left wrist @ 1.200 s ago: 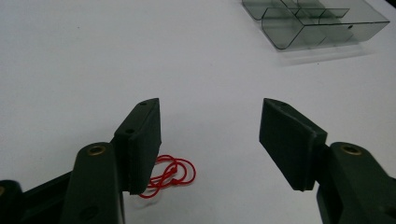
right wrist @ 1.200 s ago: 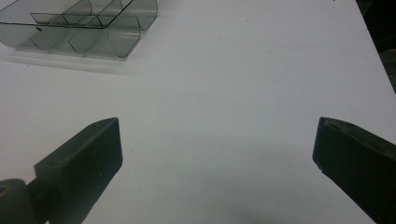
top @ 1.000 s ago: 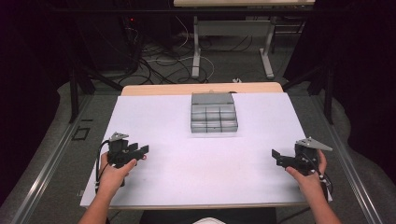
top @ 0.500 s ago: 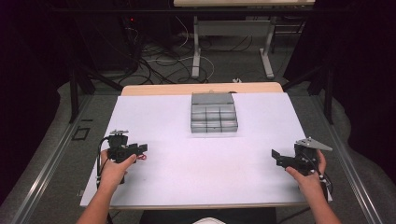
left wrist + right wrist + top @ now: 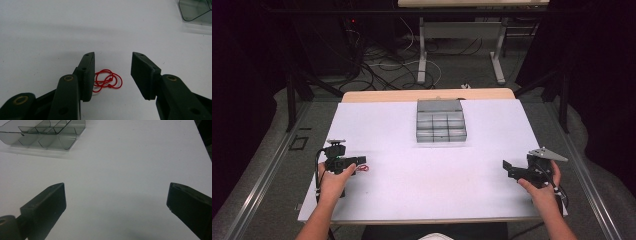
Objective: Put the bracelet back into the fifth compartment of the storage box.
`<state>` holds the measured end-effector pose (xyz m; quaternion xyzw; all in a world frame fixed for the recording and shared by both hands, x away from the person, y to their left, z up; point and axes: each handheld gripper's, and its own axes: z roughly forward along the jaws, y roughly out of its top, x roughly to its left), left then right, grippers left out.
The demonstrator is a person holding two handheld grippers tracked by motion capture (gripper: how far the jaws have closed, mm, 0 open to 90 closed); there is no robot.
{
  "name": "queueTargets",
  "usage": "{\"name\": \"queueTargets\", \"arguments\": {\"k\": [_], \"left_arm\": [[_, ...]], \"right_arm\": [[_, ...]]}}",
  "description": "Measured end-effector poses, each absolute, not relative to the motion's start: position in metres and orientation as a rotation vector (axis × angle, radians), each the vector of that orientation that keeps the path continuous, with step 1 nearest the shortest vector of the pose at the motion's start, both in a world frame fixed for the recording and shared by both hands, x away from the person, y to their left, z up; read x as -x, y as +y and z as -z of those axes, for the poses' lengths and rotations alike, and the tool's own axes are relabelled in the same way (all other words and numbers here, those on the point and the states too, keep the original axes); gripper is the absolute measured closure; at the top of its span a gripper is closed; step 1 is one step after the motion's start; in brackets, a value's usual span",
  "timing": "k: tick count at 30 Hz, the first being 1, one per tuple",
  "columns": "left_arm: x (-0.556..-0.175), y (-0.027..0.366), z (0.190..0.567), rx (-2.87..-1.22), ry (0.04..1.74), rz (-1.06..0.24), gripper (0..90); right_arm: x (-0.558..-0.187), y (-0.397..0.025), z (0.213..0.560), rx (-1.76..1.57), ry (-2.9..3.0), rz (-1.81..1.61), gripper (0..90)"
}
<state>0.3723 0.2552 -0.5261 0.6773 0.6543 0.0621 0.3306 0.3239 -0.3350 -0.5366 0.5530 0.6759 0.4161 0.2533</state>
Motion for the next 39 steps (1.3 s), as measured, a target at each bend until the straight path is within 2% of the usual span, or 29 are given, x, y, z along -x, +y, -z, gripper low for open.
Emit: {"name": "queueTargets", "arguments": {"k": [14,39], "left_arm": [[-0.371,0.265,0.533,-1.707,1.816,-0.117,63.8],[-0.373,0.268,0.544,-1.706,1.856,-0.052,77.9]], "right_arm": [[-0.324,-0.335,0.537,-1.504,1.839,-1.129,2.6],[-0.325,-0.336,0.538,-1.512,1.843,-1.128,3.0]]}}
